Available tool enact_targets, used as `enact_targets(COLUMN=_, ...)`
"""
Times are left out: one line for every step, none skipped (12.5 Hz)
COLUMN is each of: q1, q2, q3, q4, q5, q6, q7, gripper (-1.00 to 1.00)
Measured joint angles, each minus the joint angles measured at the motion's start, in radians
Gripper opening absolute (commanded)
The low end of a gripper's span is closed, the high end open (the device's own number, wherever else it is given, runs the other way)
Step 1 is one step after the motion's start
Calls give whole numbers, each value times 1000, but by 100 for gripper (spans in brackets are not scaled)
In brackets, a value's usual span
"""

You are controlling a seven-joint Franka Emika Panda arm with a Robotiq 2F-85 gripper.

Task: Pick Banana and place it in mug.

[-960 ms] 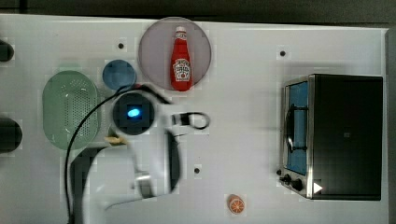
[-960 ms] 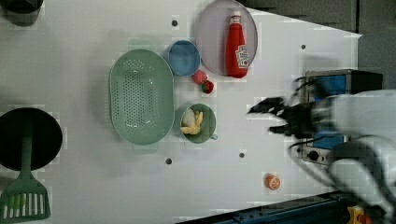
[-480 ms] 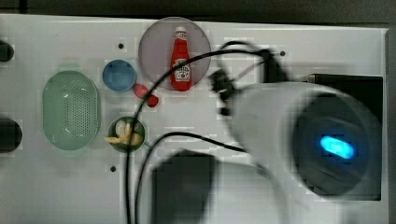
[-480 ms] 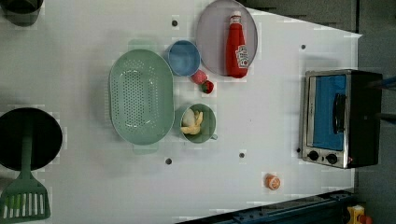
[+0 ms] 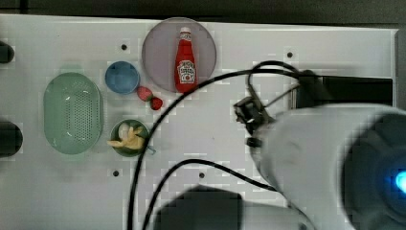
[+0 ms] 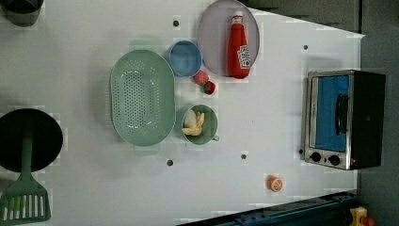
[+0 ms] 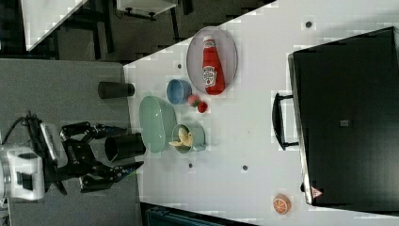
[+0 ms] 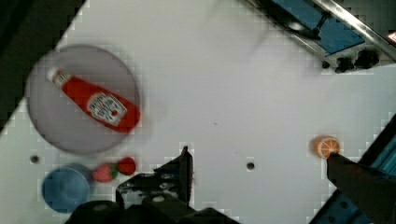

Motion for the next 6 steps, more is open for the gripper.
enact_targets(q1=15, q2=10, q3=-1, q4=1, q5=-4, q6=-4, q7=0, gripper=100)
enact_targets(q1=21, q2=19, q3=-1, q4=2, q5=-6, q6=-8, q7=-2, gripper=100)
enact_targets(q1=26, q2=26, q3=0, q4=2, q5=9, q6=-8, q7=-1, gripper=100)
enact_targets(q1=27, q2=32, q3=7, q4=-3, q5=27, q6=4, q7=-1, gripper=100)
enact_targets(q1=30, q2=34, q3=13, q4=-13, q5=14, q6=16, q7=-1, gripper=100)
enact_targets(q1=36, q2=38, q3=15, q4=-19, q5=2, q6=9, q7=-4, gripper=100)
